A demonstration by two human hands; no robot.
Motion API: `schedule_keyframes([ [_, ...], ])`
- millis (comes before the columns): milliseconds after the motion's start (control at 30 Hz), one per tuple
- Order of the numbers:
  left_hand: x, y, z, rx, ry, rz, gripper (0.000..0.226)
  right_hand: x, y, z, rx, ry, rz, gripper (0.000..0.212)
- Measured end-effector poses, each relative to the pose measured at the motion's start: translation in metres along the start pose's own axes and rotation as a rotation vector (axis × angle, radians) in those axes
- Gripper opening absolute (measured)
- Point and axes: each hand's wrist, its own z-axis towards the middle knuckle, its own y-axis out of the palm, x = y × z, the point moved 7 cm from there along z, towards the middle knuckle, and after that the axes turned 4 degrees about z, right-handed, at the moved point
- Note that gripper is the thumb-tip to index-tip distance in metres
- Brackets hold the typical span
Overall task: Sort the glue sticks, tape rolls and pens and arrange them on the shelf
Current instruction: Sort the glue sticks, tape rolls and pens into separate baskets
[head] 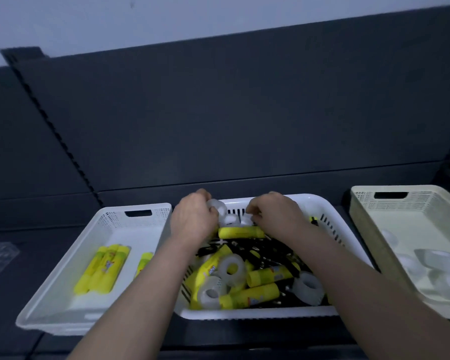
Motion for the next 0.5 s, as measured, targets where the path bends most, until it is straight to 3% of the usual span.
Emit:
schedule_keyframes([
  [133, -0.014, 0.001, -0.007, 0.003, 0.006, 0.002, 0.035, -0.018, 0.016, 0.015, -0.138, -0.114, -0.178, 0.048],
  [233, -0.016, -0.003, -0.008, 0.013, 0.013, -0.029, 0.034, -0.021, 0.016, 0.018, -0.191, -0.154, -0.247, 0.037],
  [500, 0.029, -0.023, -0.013, 0.069, 0.08, -0.174, 0.029, 0.01, -0.029, -0.007, 0.006, -0.012, -0.113, 0.021],
])
